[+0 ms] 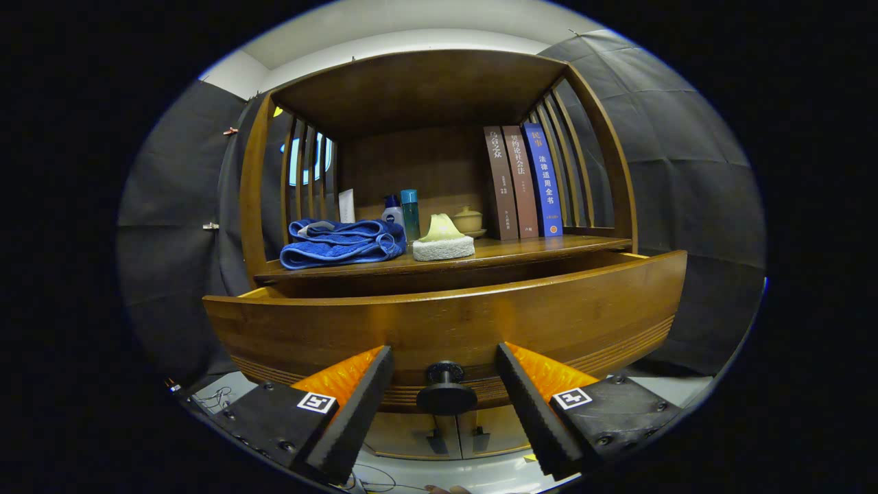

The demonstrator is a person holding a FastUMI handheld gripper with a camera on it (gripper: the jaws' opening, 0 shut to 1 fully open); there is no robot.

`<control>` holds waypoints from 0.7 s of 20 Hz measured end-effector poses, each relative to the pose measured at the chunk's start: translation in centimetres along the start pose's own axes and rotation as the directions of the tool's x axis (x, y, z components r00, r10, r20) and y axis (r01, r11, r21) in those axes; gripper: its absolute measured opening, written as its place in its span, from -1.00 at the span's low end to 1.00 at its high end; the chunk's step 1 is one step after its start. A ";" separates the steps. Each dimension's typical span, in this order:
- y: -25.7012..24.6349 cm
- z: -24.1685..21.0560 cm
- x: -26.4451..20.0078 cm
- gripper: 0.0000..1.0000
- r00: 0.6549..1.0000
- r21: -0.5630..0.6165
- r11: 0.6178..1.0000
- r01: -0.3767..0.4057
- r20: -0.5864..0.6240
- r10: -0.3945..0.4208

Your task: Pull open the drawer, take out the items inside it, and place them on the countertop above the cabinet.

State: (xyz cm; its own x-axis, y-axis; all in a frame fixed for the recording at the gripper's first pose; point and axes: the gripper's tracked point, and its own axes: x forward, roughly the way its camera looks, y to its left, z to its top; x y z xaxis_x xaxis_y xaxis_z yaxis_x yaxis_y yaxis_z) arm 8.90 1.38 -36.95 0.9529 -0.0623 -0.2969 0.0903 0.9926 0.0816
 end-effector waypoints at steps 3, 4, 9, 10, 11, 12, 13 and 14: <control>0.0 0.2 2.0 0.98 1.000 0.004 1.000 0.000 0.006 0.000; 0.1 0.2 2.7 0.98 1.000 0.003 1.000 0.000 0.007 0.000; 0.1 0.4 5.5 0.98 1.000 0.005 1.000 0.000 0.011 0.000; 0.0 0.5 6.1 0.98 1.000 0.005 1.000 0.000 0.011 0.000; 0.1 0.5 6.4 0.98 1.000 0.006 1.000 0.000 0.011 0.000; 0.1 0.5 6.9 0.98 1.000 0.005 1.000 0.001 0.011 -0.001; 0.1 0.5 7.2 0.98 1.000 0.006 1.000 0.002 0.012 -0.002; 0.0 0.4 7.3 0.98 1.000 0.007 1.000 0.007 0.015 -0.007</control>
State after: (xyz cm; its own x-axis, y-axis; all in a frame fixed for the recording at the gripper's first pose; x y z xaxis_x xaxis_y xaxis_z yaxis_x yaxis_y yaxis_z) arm 15.99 0.91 -38.76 0.9564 -0.0710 -0.2833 0.0992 0.9913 0.0866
